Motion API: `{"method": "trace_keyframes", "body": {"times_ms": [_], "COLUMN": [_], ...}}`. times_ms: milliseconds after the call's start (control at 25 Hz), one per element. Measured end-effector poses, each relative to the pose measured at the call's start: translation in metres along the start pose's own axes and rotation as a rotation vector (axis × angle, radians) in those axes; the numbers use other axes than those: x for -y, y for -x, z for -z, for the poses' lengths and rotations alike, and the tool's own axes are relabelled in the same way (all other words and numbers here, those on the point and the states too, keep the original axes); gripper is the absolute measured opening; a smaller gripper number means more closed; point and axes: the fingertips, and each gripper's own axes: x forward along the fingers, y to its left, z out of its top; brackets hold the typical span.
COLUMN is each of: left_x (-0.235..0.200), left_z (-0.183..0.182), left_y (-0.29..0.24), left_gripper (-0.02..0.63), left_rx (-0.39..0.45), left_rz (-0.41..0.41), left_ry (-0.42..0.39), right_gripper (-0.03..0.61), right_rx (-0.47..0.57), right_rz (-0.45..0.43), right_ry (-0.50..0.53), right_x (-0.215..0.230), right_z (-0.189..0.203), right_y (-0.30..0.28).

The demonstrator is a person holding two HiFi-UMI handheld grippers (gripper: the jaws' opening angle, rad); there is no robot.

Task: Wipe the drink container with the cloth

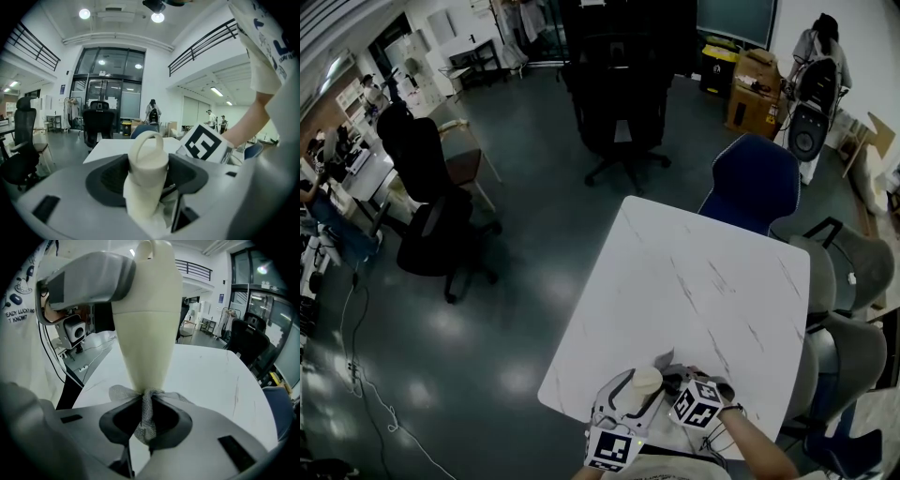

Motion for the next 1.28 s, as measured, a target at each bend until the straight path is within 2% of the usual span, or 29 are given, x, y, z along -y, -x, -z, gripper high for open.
{"method": "trace_keyframes", "body": {"times_ms": [400,600,720,1280], "left_x": [0.000,0.001,0.001,0.001], "left_z": [0.000,0.003,-0.001,0.002], "left_y": [0.002,0.003,0.005,0.005], "left_gripper": [0.272,0.272,0.272,0.272], "left_rx": [0.014,0.020,0.019,0.028], "left_rz": [0.059,0.126,0.160,0.263], "left_ry": [-0.001,-0.044,-0.043,-0.082], "right_gripper": [0.057,0.057,0.057,0.057], "right_rx": [-0.004,0.012,0.023,0.070], "right_rz": [-0.010,-0.015,-0.014,-0.005], "right_ry": [-0.002,-0.003,-0.002,0.058], "right_x": [-0.002,-0.003,-0.004,-0.004], "right_z": [0.002,-0.004,-0.009,-0.033], "right_y": [-0.004,0.004,0.010,0.045]}}
